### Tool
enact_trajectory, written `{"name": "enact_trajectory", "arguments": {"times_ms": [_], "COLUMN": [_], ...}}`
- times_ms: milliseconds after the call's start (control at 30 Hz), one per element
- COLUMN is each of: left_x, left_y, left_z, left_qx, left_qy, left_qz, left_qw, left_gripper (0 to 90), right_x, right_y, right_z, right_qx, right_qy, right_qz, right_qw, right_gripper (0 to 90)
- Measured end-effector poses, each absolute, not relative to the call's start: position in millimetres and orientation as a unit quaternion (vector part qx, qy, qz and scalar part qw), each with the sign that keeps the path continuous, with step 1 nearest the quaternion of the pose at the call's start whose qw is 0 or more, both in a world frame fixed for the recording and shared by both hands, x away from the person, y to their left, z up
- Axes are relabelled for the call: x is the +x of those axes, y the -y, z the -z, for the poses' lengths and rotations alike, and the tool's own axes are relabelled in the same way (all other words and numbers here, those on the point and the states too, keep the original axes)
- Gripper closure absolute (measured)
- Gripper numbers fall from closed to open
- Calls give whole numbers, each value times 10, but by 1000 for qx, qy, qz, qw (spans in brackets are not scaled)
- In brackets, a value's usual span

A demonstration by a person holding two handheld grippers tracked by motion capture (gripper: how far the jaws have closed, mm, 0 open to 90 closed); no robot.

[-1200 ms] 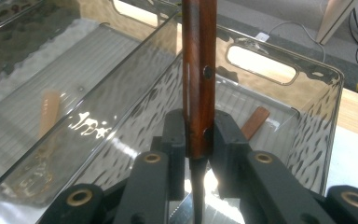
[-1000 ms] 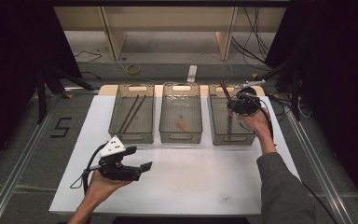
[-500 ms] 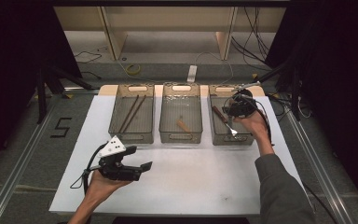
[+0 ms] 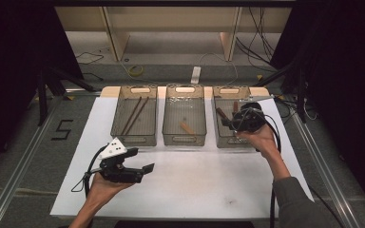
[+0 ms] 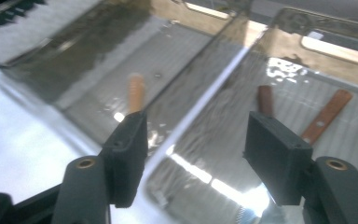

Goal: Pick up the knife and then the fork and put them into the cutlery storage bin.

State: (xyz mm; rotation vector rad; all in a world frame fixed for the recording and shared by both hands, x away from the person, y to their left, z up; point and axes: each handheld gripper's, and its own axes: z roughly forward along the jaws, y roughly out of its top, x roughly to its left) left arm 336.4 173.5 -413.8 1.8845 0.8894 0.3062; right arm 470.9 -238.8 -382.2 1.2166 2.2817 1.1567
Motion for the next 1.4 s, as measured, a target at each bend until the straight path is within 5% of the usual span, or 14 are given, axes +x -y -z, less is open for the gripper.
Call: {"name": "enact_trajectory", "arguments": {"times_ms": [500,1400], "left_x": [3364,3356], "left_y": [-1735,-1742], "left_z": [4141,4132], "left_qx": [772,767], "left_qy": [-369,-362], "left_qz": [-120,-111], "left_qw": [503,519], "left_gripper": [142,141], "right_x": [4039,3473], "right_y": [2266,2301], "right_z": [3771,4097], "right_qx": [377,364], "right_qy": [-785,-772], "right_qz": [-466,-504], "right_qw": [156,135], "right_gripper": [334,251]}}
